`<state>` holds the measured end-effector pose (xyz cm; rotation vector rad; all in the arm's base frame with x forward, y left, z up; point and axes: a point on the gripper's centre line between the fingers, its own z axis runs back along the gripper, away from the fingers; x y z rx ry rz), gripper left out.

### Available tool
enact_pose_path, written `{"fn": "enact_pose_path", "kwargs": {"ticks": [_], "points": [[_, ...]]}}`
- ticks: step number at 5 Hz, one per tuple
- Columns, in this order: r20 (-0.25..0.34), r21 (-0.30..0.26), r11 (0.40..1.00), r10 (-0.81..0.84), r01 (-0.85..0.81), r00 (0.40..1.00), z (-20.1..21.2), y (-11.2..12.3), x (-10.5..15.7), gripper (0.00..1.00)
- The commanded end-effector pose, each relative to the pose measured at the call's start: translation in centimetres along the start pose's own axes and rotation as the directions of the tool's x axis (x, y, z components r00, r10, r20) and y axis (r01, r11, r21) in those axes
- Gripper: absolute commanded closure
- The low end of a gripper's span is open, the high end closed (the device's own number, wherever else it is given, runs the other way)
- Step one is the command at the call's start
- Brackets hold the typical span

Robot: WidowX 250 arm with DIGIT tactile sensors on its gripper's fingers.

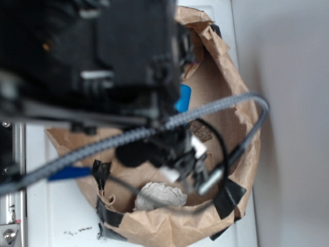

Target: Grab the blue bottle.

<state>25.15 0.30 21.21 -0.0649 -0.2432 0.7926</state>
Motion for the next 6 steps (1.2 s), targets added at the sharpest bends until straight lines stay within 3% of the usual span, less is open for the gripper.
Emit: {"fn": "enact_pose_path", "kwargs": {"ticks": [1, 2, 3, 4, 6], "points": [[-0.041, 0.005, 1.000, -0.017, 0.017, 0.999, -1.3, 1.0, 2.3, 0.00], [-0.041, 0.005, 1.000, -0.017, 0.017, 0.999, -1.3, 1.0, 2.3, 0.00], [-0.022, 0.011, 0.996, 0.088, -0.088, 0.996, -5.2, 1.3, 3.5, 0.00], [0.017, 0.050, 0.989, 0.139, -0.140, 0.990, -8.5, 2.6, 4.0, 0.00], [0.035, 0.120, 0.967, 0.220, -0.223, 0.975, -12.7, 4.5, 5.8, 0.00]]}}
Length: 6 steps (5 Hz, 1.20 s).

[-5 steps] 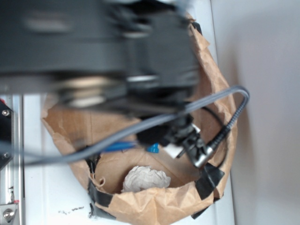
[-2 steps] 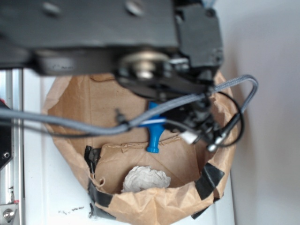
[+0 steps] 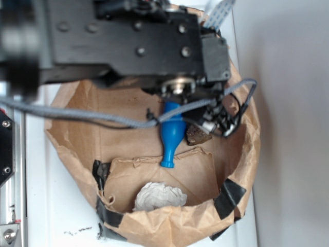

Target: Grab the blue bottle.

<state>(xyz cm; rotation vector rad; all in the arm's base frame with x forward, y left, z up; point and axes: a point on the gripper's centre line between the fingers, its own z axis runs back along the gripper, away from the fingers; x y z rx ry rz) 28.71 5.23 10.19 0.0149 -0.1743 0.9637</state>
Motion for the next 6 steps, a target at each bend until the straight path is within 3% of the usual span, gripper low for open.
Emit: {"fn": "enact_pose_path", "kwargs": {"ticks": [1, 2, 3, 4, 6], "points": [[0.028, 0.021, 0.998, 0.059, -0.060, 0.998, -4.1, 0.9, 2.3, 0.00], [0.014, 0.049, 0.998, 0.046, -0.046, 0.999, -5.3, 0.8, 2.0, 0.00], [0.036, 0.072, 0.995, 0.063, -0.065, 0.997, -5.2, 0.9, 2.5, 0.58], [0.083, 0.087, 0.992, 0.080, -0.087, 0.993, -5.3, 0.8, 3.2, 1.00], [0.201, 0.084, 0.989, 0.099, -0.118, 0.975, -4.7, 0.8, 4.0, 1.00]]}}
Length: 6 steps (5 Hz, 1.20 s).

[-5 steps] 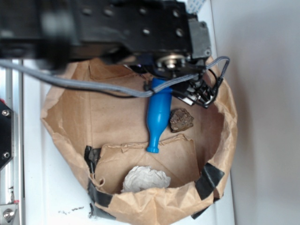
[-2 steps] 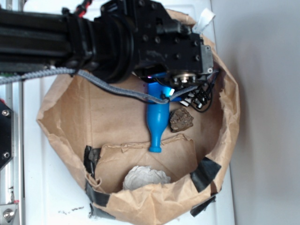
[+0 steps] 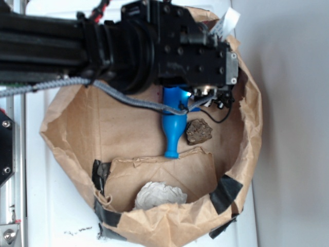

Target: Grab the blue bottle.

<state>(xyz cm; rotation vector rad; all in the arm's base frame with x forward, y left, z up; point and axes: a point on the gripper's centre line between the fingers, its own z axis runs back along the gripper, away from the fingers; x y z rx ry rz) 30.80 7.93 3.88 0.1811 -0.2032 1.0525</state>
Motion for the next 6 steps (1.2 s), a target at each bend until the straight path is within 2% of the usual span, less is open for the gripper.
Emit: {"fn": "enact_pose_path", "kwargs": {"ticks": [1, 2, 3, 4, 5, 6], "points": [[0.063, -0.181, 0.983, 0.025, -0.013, 0.998, 6.4, 0.6, 3.3, 1.00], [0.024, -0.334, 0.942, -0.011, 0.018, 1.000, 12.5, 3.9, -1.3, 1.00], [0.009, -0.387, 0.921, -0.043, 0.043, 0.999, 17.4, 4.3, -0.9, 1.00], [-0.010, -0.380, 0.923, -0.062, 0.054, 0.998, 17.2, 3.6, -0.3, 1.00], [0.018, -0.339, 0.937, -0.083, 0.084, 0.996, 16.5, 2.7, 0.5, 0.00], [-0.025, -0.292, 0.953, -0.097, 0.085, 0.995, 14.7, 1.5, 1.0, 0.00]]}}
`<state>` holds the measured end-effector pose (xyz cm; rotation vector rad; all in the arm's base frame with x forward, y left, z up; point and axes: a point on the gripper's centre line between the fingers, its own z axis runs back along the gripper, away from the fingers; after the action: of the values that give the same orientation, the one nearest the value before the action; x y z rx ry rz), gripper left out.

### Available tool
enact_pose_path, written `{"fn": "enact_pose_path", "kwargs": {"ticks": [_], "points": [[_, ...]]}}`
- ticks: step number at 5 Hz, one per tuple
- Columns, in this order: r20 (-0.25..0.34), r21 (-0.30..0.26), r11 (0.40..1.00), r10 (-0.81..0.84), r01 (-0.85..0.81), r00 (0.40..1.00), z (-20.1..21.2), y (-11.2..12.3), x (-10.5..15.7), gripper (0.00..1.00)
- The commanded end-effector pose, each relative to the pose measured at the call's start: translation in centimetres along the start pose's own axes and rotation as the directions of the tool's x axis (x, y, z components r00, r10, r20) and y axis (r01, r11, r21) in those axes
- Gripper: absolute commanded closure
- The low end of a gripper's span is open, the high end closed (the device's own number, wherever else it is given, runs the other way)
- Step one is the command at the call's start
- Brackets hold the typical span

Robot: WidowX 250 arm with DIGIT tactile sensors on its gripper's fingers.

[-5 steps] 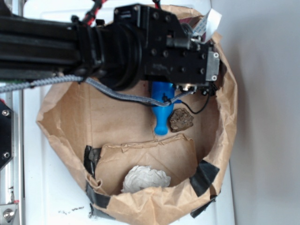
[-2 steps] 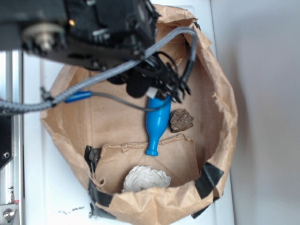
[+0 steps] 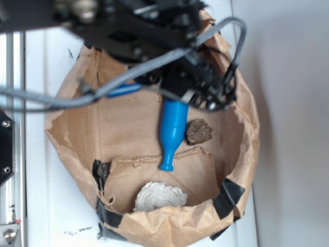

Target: Grab the blue bottle.

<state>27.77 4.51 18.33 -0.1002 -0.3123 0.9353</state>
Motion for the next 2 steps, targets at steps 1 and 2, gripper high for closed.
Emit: {"fn": "enact_pose_path", "kwargs": {"ticks": [1, 2], "points": [[0.023, 0.063, 0.998, -0.019, 0.017, 1.000, -4.7, 0.2, 0.7, 0.00], [0.041, 0.085, 0.995, -0.050, 0.047, 0.998, -8.0, 0.8, -0.6, 0.00]]}}
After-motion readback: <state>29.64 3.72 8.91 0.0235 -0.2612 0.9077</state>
